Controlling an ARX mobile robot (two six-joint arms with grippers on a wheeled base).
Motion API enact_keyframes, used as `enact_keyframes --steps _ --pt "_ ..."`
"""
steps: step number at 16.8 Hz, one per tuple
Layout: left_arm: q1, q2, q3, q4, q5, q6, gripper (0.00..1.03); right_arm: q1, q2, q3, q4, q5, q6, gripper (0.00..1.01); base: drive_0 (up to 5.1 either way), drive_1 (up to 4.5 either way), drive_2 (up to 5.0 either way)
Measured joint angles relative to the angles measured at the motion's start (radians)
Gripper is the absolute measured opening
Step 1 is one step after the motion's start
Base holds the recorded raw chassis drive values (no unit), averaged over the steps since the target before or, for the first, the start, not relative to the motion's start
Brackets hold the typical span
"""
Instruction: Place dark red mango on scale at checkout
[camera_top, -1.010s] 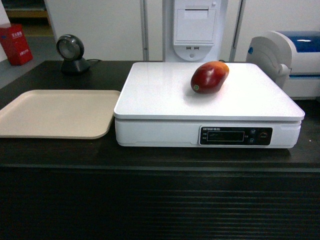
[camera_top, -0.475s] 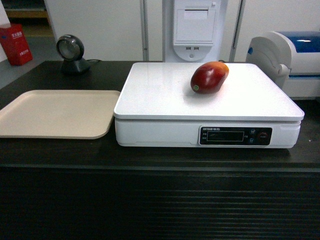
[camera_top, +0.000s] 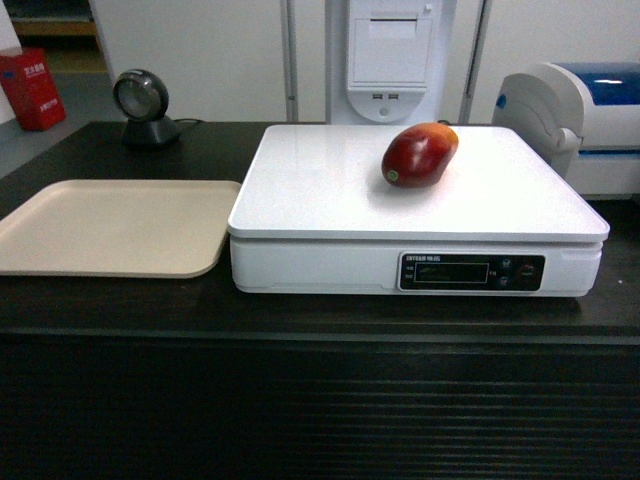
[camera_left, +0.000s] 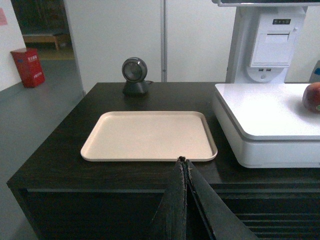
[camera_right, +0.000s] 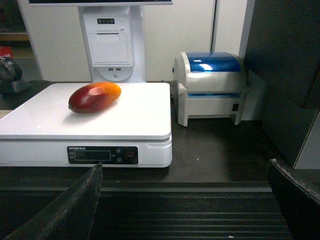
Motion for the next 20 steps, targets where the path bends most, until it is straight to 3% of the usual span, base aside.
enact_keyframes --steps 1,5,6,10,20 --pt "0.0 0.0 0.0 -0.004 0.0 -0.001 0.02 0.0 0.0 0.0 0.001 0.0 0.0 0.98 0.0 0.0 0.0" --pt "0.0 0.0 0.0 -0.003 0.0 0.0 0.35 0.0 0.0 0.0 0.0 0.0 0.0 0.98 0.0 0.0 0.0" --pt "0.0 0.0 0.0 -0.003 0.0 0.0 0.52 0.0 0.0 0.0 0.001 0.0 0.0 0.98 0.0 0.0 0.0" --pt "0.0 0.0 0.0 -0.003 0.0 0.0 1.0 0.0 0.0 0.0 0.001 0.0 0.0 0.98 0.0 0.0 0.0" --pt "0.0 0.0 0.0 -0.003 0.0 0.0 0.98 0.0 0.0 0.0 0.001 0.0 0.0 0.98 0.0 0.0 0.0"
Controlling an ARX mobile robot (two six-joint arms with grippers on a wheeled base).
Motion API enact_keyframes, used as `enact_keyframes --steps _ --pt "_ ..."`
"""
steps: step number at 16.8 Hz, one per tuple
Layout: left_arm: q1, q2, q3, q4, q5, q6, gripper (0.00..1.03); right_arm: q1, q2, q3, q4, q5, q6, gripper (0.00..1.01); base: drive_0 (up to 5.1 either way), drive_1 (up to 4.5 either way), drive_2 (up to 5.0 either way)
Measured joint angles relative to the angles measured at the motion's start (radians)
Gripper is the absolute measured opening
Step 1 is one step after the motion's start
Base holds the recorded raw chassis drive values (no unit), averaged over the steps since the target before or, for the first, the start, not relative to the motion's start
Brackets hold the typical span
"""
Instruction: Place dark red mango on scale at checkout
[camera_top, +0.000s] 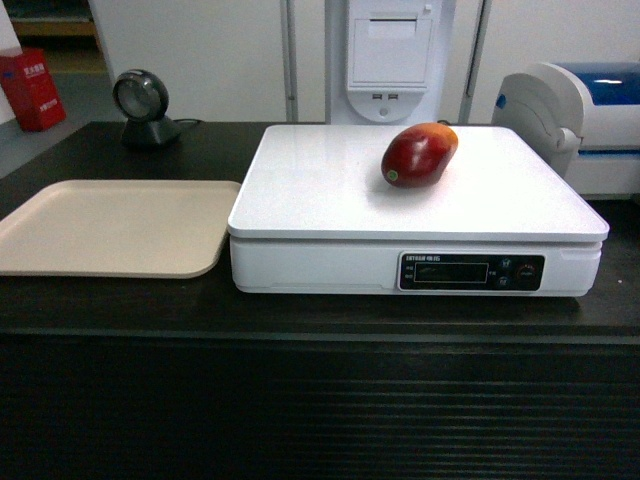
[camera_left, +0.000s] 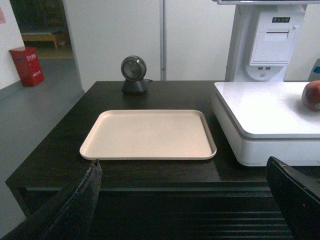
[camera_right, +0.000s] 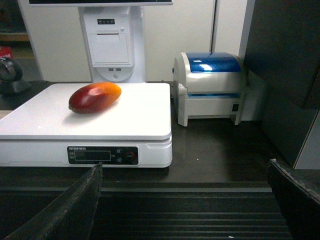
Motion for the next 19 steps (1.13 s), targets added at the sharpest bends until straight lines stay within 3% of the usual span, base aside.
enact_keyframes --steps 19 --pt "0.0 0.0 0.0 0.0 0.0 0.0 0.98 0.0 0.0 0.0 0.001 -0.001 -0.001 0.98 0.0 0.0 0.0"
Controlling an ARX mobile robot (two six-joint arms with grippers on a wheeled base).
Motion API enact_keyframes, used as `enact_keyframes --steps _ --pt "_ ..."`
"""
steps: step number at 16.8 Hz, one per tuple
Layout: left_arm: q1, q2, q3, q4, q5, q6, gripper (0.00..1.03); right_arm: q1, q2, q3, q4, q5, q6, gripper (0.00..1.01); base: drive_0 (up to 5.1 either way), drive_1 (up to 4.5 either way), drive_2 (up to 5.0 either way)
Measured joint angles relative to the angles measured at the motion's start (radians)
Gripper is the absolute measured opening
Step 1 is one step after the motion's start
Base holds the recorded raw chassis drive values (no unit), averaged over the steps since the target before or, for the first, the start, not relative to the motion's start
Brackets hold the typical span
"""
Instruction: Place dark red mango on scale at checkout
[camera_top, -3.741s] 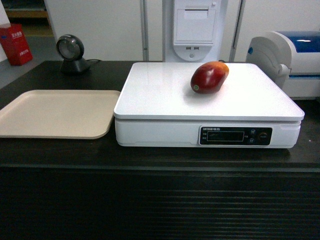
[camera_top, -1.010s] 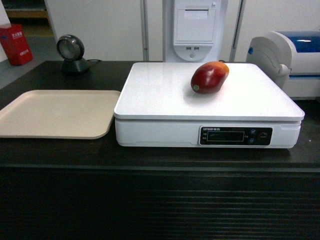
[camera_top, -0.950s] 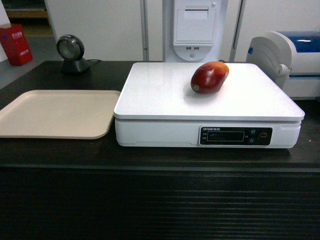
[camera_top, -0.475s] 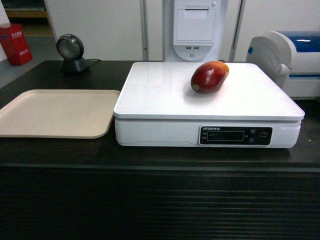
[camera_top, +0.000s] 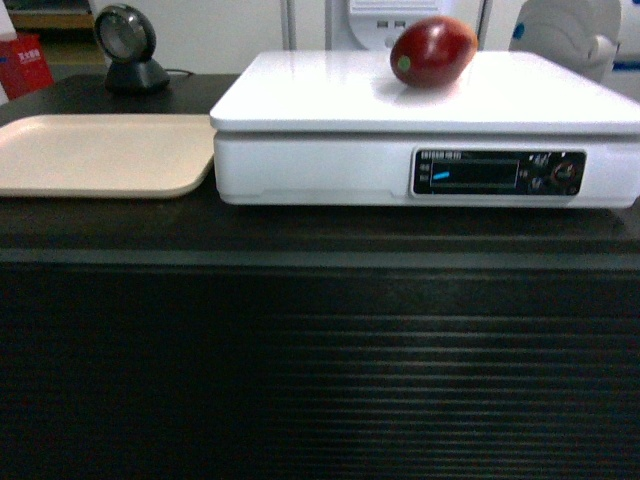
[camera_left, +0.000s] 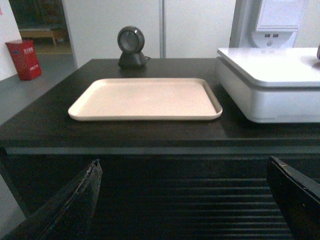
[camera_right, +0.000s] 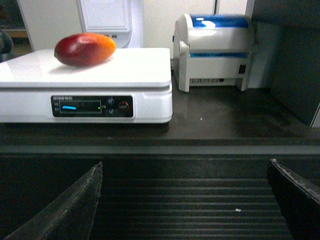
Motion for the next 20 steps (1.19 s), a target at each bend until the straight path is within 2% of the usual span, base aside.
enact_keyframes --steps 20 --pt "0.0 0.0 0.0 -0.002 0.0 0.003 0.98 0.0 0.0 0.0 -0.003 0.001 0.002 0.98 0.0 0.0 0.0"
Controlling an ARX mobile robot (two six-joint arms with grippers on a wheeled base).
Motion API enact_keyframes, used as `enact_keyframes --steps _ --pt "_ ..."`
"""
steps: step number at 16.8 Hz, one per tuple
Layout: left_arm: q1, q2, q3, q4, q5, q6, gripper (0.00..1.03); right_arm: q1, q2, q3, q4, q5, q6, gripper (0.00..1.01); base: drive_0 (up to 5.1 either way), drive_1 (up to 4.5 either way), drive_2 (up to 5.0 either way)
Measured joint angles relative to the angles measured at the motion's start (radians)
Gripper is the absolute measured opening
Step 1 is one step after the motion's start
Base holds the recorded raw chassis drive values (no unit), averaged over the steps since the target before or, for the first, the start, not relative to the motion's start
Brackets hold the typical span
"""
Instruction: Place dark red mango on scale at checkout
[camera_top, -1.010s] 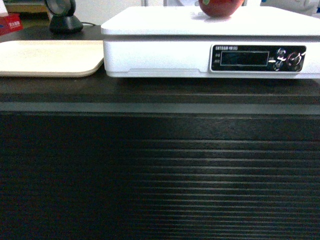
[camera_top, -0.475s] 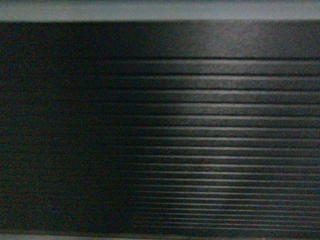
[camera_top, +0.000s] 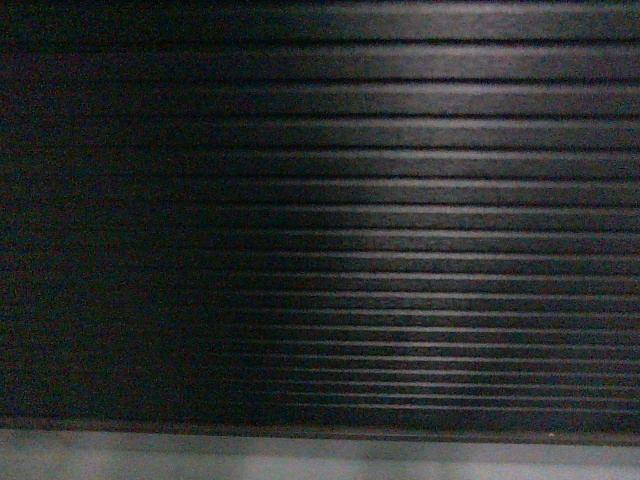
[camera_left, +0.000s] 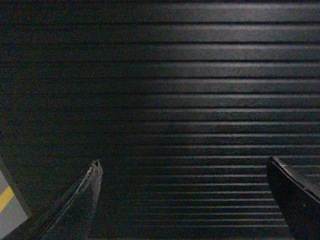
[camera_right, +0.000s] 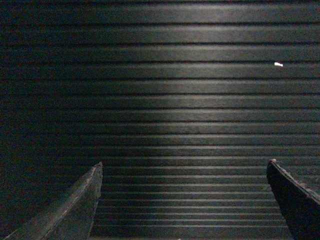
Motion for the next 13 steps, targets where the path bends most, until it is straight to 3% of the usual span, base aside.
enact_keyframes --steps 13 --pt "0.0 0.0 0.0 0.0 0.001 0.0 0.98 0.0 0.0 0.0 0.001 0.0 -0.001 0.98 0.0 0.0 0.0"
